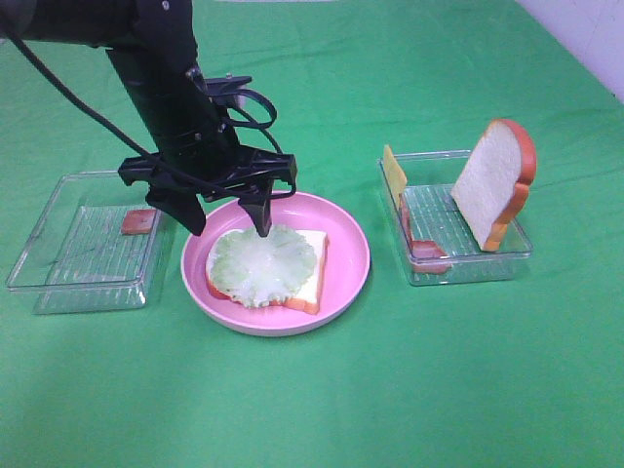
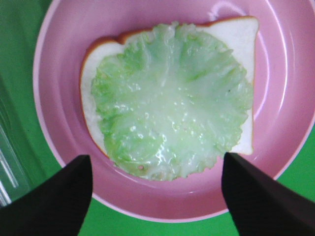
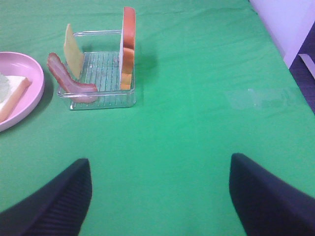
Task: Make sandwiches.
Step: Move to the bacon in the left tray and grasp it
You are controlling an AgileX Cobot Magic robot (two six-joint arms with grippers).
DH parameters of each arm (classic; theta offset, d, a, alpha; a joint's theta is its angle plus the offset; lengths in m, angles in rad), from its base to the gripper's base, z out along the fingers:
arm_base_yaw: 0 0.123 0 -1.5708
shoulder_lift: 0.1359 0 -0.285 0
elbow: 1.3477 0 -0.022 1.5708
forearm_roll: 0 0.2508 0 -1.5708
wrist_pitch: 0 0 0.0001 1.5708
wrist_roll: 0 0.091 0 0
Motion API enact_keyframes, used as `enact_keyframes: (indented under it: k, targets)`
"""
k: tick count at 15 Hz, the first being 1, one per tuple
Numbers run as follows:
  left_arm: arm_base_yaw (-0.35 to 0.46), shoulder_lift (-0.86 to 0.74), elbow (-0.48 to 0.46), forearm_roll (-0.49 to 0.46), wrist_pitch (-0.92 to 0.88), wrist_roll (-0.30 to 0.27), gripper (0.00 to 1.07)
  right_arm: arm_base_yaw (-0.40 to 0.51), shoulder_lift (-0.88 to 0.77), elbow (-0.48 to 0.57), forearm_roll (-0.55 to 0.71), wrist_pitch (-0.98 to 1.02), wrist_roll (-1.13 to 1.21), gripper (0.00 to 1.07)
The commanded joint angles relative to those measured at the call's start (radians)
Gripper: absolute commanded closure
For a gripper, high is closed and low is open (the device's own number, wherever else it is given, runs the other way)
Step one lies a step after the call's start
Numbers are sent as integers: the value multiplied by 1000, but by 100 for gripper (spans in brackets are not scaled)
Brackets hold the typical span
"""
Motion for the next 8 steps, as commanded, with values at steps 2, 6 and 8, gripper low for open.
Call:
enact_keyframes:
  k: [2,6,8]
  targets:
    - [-1,-39,-108,85,66,-19,30,-6,-15,2,4,-2,-8,34]
    - [44,-38,-278,166,220,-116,30,-6,-15,2,4,-2,-8,34]
    - [90,-38,-298,166,263,-119,30,-6,-15,2,4,-2,-8,34]
